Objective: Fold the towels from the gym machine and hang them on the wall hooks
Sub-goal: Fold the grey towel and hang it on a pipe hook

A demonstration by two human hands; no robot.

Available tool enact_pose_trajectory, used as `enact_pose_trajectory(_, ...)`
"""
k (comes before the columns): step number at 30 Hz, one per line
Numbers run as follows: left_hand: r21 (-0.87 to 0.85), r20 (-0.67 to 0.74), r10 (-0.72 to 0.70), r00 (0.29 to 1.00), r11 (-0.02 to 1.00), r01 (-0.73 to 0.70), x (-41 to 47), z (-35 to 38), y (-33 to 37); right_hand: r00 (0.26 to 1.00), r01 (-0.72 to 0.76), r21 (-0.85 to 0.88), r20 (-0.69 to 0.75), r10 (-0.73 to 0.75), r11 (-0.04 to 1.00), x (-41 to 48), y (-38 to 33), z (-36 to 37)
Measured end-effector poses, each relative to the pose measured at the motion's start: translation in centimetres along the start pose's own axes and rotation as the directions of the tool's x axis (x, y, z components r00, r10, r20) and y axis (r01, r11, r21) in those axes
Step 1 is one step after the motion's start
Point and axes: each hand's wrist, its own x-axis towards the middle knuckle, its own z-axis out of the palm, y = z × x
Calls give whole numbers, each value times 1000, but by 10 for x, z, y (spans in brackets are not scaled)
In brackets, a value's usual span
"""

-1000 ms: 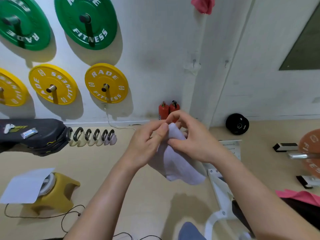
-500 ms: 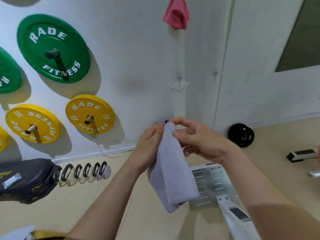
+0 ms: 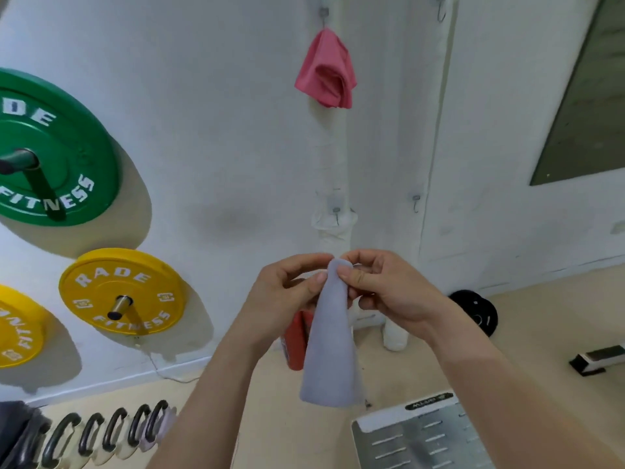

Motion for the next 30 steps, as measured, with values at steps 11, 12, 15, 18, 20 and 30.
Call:
enact_pose_trajectory(11, 219, 236, 42, 971, 971, -95, 191, -34, 20, 999, 23, -293, -34, -34, 956, 132, -49, -77)
enact_pose_trajectory(12, 208, 247, 43, 968, 973, -96, 205, -31, 22, 998, 29, -319, -44, -46, 947, 142, -53, -88)
enact_pose_trajectory(15, 114, 241, 76, 967, 988, -106, 243, -20, 30, 999, 51, -250, 5, -52, 967, 170, -69, -121)
enact_pose_trajectory(18, 19, 167, 105, 980, 994, -110, 275, -11, 42, 997, 66, -170, 43, -59, 983, 199, -87, -148)
enact_pose_trajectory(20, -4, 120, 119, 986, 993, -120, 296, -11, 54, 995, 97, -170, 55, -89, 981, 219, -101, -162)
enact_pose_trajectory(30, 97, -44, 316, 948, 946, -311, 420, -58, 145, 949, 279, 72, 129, -287, 957, 345, -209, -189)
